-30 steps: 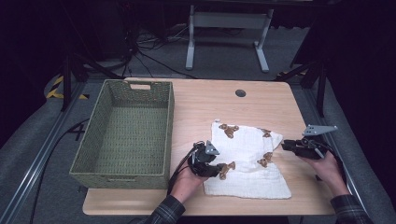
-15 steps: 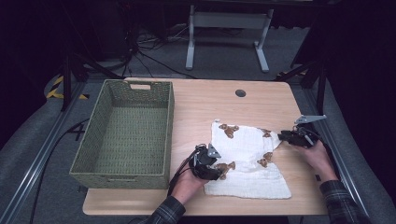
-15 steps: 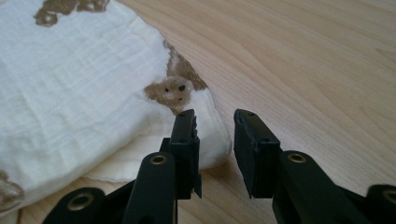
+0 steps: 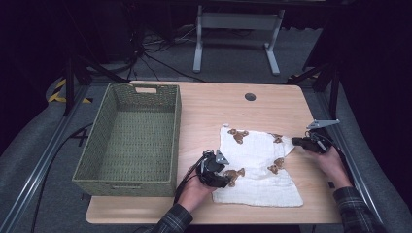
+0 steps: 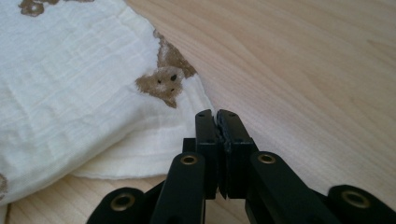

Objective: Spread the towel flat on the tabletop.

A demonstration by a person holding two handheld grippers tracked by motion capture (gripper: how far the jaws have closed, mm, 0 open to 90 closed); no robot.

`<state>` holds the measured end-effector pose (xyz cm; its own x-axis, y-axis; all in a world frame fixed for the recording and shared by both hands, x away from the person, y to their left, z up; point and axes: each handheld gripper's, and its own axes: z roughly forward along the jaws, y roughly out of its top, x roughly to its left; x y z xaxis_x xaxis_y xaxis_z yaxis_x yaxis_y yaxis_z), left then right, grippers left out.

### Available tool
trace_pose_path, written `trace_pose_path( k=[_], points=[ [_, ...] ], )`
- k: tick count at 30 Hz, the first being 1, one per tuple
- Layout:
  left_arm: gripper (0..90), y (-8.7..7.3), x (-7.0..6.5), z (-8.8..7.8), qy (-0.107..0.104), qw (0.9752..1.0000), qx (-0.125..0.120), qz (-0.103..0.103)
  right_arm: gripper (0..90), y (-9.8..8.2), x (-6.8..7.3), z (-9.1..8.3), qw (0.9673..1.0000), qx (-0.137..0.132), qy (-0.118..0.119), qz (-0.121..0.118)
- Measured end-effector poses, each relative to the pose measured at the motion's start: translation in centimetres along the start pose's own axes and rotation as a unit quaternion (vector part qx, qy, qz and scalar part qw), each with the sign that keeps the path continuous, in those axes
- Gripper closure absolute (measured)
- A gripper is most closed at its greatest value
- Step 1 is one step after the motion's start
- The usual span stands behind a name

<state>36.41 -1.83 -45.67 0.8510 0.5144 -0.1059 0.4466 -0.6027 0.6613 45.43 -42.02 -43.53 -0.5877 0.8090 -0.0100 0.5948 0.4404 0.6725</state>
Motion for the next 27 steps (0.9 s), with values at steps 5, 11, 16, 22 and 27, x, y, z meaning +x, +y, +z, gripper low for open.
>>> trace_pose_path(
  k=[5, 11, 16, 22, 27],
  points=[
    [49.5, 0.0, 0.0, 0.0, -0.001, 1.0, 0.003, 0.002, 87.7, 1.1, -0.8, 0.1, 0.9999, -0.008, -0.012, -0.009],
    [49.5, -0.1, 0.0, -0.1, 0.0, 1.0, 0.006, -0.005, 87.7, 2.6, -2.1, 1.4, 0.9994, -0.01, -0.029, -0.016],
    [48.8, 0.1, 0.1, -0.2, 0.004, 1.0, -0.004, -0.004, 82.2, 3.7, -3.0, 1.9, 0.9991, -0.016, -0.036, -0.014],
    [48.2, 1.2, 0.7, -0.5, 0.019, 0.9995, -0.024, -0.013, 70.5, 2.9, -2.7, 1.4, 0.999, -0.044, -0.009, 0.001],
    [48.2, 2.8, 1.6, -0.4, 0.033, 0.9987, -0.034, -0.018, 65.7, 2.3, -2.6, 1.2, 0.9991, -0.043, 0.003, 0.002]
  ],
)
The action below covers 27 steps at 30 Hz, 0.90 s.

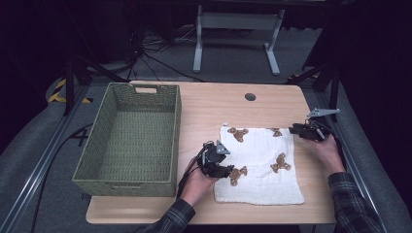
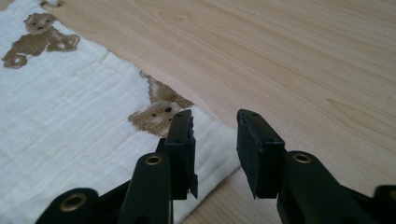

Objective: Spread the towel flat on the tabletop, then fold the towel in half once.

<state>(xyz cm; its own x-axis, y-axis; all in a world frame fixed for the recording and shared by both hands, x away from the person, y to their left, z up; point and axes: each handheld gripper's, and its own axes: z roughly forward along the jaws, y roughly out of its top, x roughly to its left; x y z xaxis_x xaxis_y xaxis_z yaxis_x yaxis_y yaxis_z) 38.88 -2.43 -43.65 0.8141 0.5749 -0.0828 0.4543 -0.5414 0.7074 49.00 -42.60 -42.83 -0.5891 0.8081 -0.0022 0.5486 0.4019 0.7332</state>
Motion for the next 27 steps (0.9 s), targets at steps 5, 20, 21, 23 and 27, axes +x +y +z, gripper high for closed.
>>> trace_pose_path(
  k=[5, 20, 21, 23, 27],
  points=[
    [49.0, 1.4, 1.0, 0.5, 0.012, 0.9999, 0.0, -0.007, 65.2, -0.5, 0.2, -0.4, 1.0, 0.0, 0.007, -0.004],
    [52.1, 5.5, 4.9, 3.0, 0.058, 0.9978, -0.011, -0.031, 65.4, -0.9, -0.3, 0.2, 1.0, 0.002, 0.004, -0.002],
    [52.2, 5.7, 5.2, 3.2, 0.066, 0.9972, -0.011, -0.033, 65.4, -0.9, -0.3, 0.3, 1.0, 0.001, 0.002, -0.002],
    [52.6, 6.2, 6.0, 3.7, 0.077, 0.996, -0.012, -0.043, 65.2, -0.9, -0.4, 0.4, 1.0, 0.002, 0.002, 0.003],
    [53.8, 6.9, 7.8, 4.7, 0.101, 0.9936, -0.002, -0.049, 65.2, -1.0, -0.8, 0.6, 1.0, 0.002, 0.0, 0.007]
  ],
)
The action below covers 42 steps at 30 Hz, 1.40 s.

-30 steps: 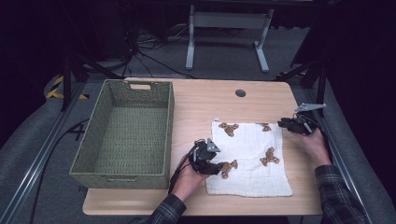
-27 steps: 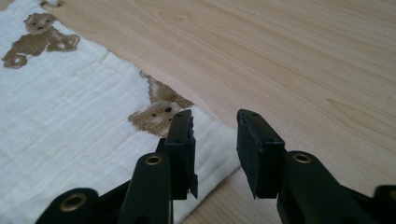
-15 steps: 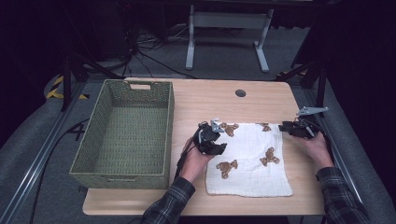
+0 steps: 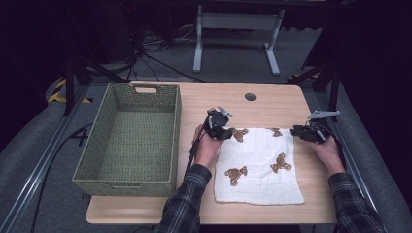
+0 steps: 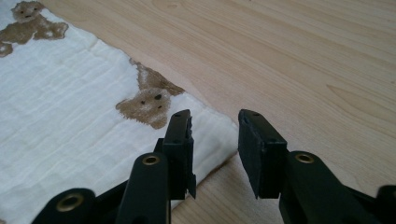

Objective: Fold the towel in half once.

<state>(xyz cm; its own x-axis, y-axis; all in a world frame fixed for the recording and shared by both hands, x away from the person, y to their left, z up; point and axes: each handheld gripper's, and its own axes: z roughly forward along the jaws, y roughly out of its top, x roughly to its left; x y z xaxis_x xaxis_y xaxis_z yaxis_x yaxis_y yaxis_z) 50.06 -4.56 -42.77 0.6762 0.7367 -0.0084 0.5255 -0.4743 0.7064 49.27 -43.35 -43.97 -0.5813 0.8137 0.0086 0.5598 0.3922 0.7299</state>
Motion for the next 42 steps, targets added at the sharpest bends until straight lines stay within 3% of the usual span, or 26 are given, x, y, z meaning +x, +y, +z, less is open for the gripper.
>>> trace_pose_path(
  k=[7, 10, 11, 14, 17, 20, 22, 31, 42],
  points=[
    [57.2, -0.2, 1.4, 2.4, 0.005, 0.9994, 0.028, -0.021, 65.2, -0.1, -0.4, 0.4, 1.0, -0.001, -0.002, 0.008],
    [58.8, -0.5, 1.5, 3.1, 0.011, 0.9986, 0.047, -0.018, 64.8, 0.0, -0.6, 0.5, 0.9999, -0.003, -0.004, 0.011],
    [59.3, -0.6, 1.6, 3.3, 0.005, 0.9989, 0.037, -0.03, 64.8, 0.0, -0.6, 0.5, 0.9999, -0.003, -0.006, 0.011],
    [64.6, -0.6, 1.5, 3.3, 0.008, 0.999, 0.039, -0.02, 64.7, -0.1, -0.7, 0.8, 0.9999, 0.003, -0.01, 0.013],
    [73.0, -0.5, 1.3, 3.3, 0.007, 0.9989, 0.04, -0.024, 65.5, -0.3, -0.8, 1.2, 0.9997, 0.011, -0.015, 0.014],
    [83.8, -0.5, 1.4, 3.3, 0.002, 0.9989, 0.037, -0.027, 73.5, -0.4, -0.9, 1.5, 0.9996, 0.007, -0.013, 0.024],
    [85.9, -0.5, 1.4, 3.3, 0.002, 0.9988, 0.038, -0.032, 83.1, -0.4, -0.8, 1.6, 0.9997, 0.008, -0.007, 0.023],
    [86.9, -0.6, 1.9, 1.3, 0.008, 0.9984, 0.009, -0.056, 87.3, 0.3, -0.2, -0.3, 0.9998, -0.017, -0.008, 0.006],
    [87.2, -1.1, 1.0, -1.3, 0.0, 0.9984, -0.019, -0.053, 87.9, 0.3, 1.1, -2.7, 0.9992, -0.038, 0.006, -0.012]
  ],
)
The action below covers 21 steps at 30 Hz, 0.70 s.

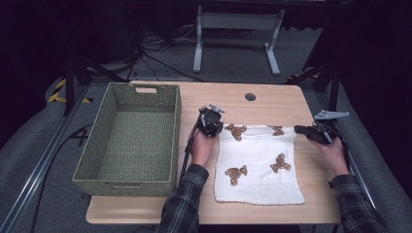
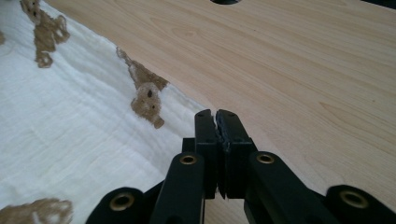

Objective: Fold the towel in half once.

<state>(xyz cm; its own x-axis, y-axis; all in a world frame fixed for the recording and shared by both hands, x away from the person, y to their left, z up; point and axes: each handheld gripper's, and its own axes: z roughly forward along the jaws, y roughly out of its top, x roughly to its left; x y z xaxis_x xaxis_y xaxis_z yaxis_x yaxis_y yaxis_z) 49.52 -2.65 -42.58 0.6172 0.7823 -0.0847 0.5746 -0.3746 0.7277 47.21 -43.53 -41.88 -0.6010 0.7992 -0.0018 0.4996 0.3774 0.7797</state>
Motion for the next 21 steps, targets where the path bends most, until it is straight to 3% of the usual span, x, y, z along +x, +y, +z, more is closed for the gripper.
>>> trace_pose_path(
  k=[9, 21],
  points=[
    [87.4, -0.8, -1.1, -2.0, -0.007, 0.9999, -0.003, 0.011, 88.0, -0.6, 1.6, -1.7, 0.9999, -0.006, 0.01, -0.005],
    [87.5, -1.9, -2.4, -5.5, -0.021, 0.9991, -0.027, 0.026, 87.9, -1.6, 3.4, -3.8, 0.9995, -0.012, 0.025, -0.016]
  ],
)
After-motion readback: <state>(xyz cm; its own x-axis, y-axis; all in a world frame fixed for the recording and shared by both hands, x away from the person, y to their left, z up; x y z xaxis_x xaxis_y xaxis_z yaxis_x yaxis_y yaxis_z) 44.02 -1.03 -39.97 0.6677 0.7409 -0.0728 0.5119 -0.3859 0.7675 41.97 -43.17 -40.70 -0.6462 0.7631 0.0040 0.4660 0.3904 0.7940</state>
